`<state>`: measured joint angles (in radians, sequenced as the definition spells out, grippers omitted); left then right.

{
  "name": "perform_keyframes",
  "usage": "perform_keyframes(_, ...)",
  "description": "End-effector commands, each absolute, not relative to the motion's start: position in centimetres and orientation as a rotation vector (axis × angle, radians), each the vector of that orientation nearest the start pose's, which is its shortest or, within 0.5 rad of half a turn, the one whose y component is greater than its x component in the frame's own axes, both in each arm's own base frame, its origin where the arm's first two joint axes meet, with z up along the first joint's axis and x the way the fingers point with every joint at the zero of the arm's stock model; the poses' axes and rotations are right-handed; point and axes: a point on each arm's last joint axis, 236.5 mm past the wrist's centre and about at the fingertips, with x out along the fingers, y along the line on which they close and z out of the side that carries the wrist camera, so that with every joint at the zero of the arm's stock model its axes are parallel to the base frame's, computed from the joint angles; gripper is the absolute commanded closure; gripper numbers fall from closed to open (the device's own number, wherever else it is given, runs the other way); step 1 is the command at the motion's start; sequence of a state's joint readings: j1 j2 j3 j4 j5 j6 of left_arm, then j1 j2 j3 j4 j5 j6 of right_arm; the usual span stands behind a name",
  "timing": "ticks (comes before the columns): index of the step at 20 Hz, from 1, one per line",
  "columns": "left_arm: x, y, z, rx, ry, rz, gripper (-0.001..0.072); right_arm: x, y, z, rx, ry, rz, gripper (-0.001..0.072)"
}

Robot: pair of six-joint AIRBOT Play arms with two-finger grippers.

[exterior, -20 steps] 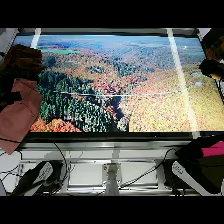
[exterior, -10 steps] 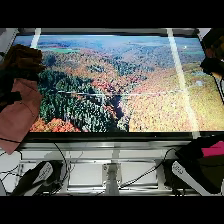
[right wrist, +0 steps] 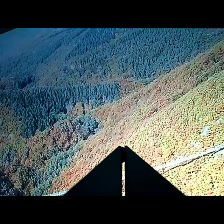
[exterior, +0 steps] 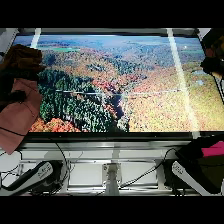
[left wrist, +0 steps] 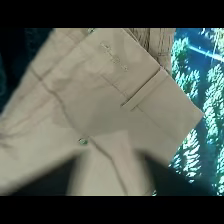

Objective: Fold the clothes and pants, and hang the long-sleeved shirts on hangers.

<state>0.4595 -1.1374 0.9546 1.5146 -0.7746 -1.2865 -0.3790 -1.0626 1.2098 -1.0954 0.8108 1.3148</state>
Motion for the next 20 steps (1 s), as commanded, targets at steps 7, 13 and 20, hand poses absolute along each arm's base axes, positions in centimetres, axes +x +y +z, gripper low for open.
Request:
perform_keyframes(7, 42.6, 16.6, -1.5, -0.059, 0.877, 0.247, -0.0010, 43.6, -8.9, 18.4, 0.295, 0.565, -0.063, 0.0691)
perform_keyframes(13, 46.6, 13.8, -3.3, 0.097, 0.815, 0.171, 0.0089, 43.6, -8.9, 18.4, 0.295, 0.564, -0.063, 0.0691)
perform_keyframes(20, 45.2, 14.4, -5.6, 0.154, 0.913, 0.156, 0.0699, 43.6, -8.9, 18.4, 0.295, 0.564, -0.063, 0.0691)
